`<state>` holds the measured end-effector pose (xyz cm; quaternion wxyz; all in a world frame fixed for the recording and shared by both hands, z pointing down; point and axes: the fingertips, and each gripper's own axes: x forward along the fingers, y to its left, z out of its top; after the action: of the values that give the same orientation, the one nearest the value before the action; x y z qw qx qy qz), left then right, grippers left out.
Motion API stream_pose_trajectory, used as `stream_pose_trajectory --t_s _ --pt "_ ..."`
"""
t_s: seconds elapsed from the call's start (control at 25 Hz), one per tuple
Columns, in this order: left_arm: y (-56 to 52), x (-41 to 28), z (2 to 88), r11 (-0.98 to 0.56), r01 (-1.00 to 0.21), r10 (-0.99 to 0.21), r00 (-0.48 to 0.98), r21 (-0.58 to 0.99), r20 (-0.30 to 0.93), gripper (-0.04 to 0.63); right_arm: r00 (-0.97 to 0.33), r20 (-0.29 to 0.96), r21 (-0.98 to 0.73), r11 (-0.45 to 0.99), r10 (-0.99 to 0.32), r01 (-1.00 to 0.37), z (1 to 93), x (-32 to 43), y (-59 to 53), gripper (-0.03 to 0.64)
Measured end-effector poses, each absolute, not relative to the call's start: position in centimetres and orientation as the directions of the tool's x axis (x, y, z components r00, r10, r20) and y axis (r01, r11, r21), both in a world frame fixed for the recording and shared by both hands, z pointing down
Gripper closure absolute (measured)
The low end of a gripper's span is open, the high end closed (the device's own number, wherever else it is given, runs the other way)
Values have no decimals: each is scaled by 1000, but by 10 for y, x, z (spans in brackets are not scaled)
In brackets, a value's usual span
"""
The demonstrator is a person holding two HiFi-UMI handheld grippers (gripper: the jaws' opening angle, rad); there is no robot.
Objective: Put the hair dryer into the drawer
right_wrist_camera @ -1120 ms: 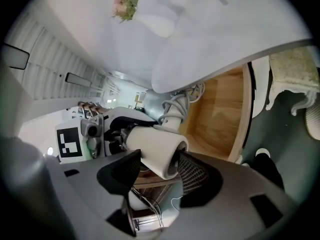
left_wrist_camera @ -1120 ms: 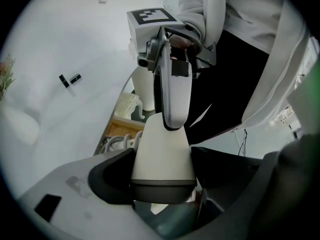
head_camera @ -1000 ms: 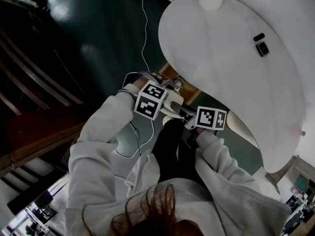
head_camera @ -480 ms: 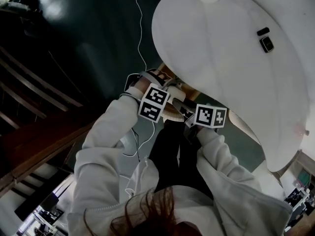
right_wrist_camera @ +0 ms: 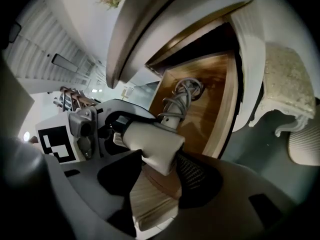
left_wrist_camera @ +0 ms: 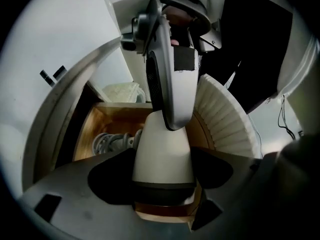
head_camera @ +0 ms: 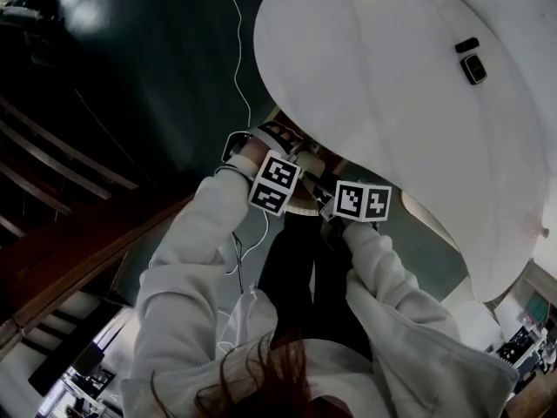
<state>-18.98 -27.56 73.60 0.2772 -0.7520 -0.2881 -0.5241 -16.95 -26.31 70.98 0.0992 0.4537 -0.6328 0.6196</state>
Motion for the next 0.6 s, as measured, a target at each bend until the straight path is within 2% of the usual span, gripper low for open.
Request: stream_pose_trajectory --t_s 0.08,0.16,0.4,0.6 --pt "-271 -190 743 -685 722 153 274 -98 950 244 -541 726 -650 -165 -425 -742 716 -167 -257 368" --pt "-270 -191 751 -673 733 137 258 -101 956 244 -534 733 -633 -136 -421 -762 716 -166 -254 355" --pt "-269 -189 775 -593 793 66 224 -142 972 244 -555 665 -647 -13 -501 -763 692 -162 -247 359" --pt "-269 -194 791 -557 818 28 191 -144 981 245 -555 648 -642 18 -521 -767 683 -160 -228 374"
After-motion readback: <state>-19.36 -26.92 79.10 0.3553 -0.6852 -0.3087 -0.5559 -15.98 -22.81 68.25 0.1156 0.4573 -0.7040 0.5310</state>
